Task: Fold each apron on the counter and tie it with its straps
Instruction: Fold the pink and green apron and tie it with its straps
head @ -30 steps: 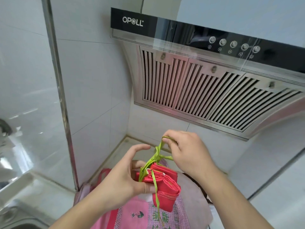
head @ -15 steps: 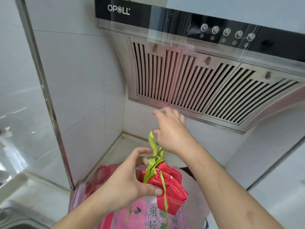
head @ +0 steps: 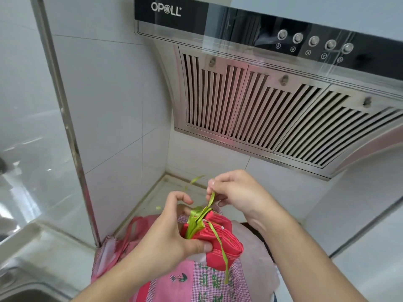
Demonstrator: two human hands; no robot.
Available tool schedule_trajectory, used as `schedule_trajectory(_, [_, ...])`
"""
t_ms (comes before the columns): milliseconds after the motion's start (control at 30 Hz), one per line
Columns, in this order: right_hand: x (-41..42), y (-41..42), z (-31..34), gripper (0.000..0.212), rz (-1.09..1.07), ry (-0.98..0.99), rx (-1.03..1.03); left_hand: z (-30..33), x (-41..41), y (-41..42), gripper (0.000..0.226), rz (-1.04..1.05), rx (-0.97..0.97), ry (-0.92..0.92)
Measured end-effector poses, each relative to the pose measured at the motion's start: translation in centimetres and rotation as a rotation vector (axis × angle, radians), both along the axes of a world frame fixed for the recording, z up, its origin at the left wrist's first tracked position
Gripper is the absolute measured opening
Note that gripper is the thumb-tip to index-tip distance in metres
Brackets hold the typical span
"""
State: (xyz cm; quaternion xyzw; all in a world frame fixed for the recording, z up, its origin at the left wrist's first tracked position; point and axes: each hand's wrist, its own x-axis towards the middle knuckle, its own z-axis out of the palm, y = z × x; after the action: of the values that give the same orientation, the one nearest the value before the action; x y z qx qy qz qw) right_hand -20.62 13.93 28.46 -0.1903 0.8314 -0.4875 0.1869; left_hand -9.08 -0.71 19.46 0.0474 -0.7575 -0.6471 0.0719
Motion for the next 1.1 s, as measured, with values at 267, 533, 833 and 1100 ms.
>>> schedule_trajectory(267, [1.7, -0.1, 1.7, 0.032, -0.097, -0.077, -0.486, -0.4, -0.8, -0.3, 0.054, -0.04, 0.02, -0.039])
schedule_trajectory(533, [9.5, 2.4, 1.5, 0.025, 0.371, -0.201, -0.743, 0.5, -1.2, -2.0, 0.04, 0.075, 0.317, -0.082])
schedule_trajectory(833, [11.4, 3.4, -0.8, 0.048, 0.478, -0.025, 0.105, 3.5, -0.7, -3.2, 0.034, 0.013, 0.519, -0.088])
schedule_trajectory(1100, [9.6, 4.5, -2.1, 0.018, -0.285, 0.642, -0.095, 3.4, -0.7, -2.1, 0.036, -0.005, 0.421, -0.019])
